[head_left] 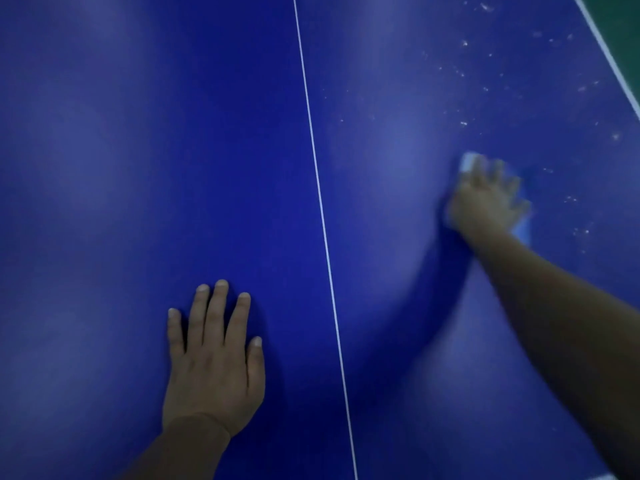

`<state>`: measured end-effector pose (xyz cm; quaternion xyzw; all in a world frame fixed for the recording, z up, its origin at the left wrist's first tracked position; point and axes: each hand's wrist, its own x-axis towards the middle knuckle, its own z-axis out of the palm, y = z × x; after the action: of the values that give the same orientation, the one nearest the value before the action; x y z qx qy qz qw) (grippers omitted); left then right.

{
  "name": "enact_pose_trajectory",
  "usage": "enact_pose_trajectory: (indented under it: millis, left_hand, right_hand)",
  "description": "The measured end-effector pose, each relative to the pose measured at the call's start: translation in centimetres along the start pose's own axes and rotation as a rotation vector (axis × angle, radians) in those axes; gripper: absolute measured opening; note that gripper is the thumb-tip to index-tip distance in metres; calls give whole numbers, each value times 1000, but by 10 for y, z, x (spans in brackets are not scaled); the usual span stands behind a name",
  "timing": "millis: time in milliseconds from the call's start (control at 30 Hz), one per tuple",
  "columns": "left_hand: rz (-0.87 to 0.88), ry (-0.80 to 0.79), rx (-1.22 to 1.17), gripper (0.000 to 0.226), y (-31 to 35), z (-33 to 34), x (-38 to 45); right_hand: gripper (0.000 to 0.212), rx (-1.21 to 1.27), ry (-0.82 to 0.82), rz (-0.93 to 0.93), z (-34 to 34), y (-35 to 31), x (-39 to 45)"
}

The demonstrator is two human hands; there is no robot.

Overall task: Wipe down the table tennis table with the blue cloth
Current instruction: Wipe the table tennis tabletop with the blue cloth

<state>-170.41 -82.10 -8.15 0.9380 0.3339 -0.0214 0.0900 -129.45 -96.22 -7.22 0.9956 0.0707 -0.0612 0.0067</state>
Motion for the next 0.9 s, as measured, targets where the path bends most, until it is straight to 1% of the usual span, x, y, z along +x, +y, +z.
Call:
enact_pose_trajectory:
  millis: [33,67,100,133,167,233,300,333,367,400,433,500,533,567,600,633,667,767,833,900]
  left_hand:
    - [1,-5,1,62,0,0,0]
    - [4,-11,-1,62,-1,0,0]
    - [6,-21,0,62,-1,0,0]
    - [4,-30,3,62,-1,0,0]
    - [2,-39,5,63,-1,-1,0]
    - [2,-46,0,63,0,0,0]
    - [4,-43,6,62,0,1,0]
    - [7,-41,5,62,-1,1,1]
    - [8,-39,-2,62,-2,1,1]
    - [6,-36,-9,62,-2,1,0]
    - [4,-33,-11,63,-2,0,0]
    - [1,-34,-11,63,-1,0,-1]
    - [2,-33,-11,63,-1,0,-1]
    - [5,-34,-9,63,-1,0,0]
    - [7,-38,-4,63,-2,0,0]
    - [9,-42,-1,63,-2,-1,0]
    - [8,-44,-1,63,-2,-1,0]
    - [11,-49,-1,62,-2,0,0]
    - [4,-51,0,62,-2,0,0]
    - [2,-39,2,62,-1,1,1]
  right_hand:
    - [61,74,-32,158,-9,22,11]
    - [61,136,-51,262,-14,32,13]
    - [60,162,-59,307,-15,30,6]
    - [59,149,-33,284,-13,19,-6]
    - [58,114,-5,190,-8,1,-24]
    - [57,30,56,-149,10,-41,-75]
    - [55,9,23,-536,26,-67,-119]
    - [55,-2,-17,-667,27,-67,-122]
    - [55,-50,-37,-737,24,-56,-110]
    - [57,-109,-15,-710,19,-42,-89]
    - [59,-153,11,-592,16,-24,-65]
    - [59,-65,-9,-178,6,16,-20]
    - [57,36,-42,-2,1,28,-10]
    - [56,107,-64,89,-1,33,-9]
    - [55,151,-62,115,0,27,-16]
    - [55,163,-55,89,2,18,-28]
    - [54,156,-28,23,6,7,-43]
    - [55,17,58,-249,21,-43,-105]
    - [56,26,56,-379,28,-86,-137]
    - [54,84,38,-468,33,-129,-150]
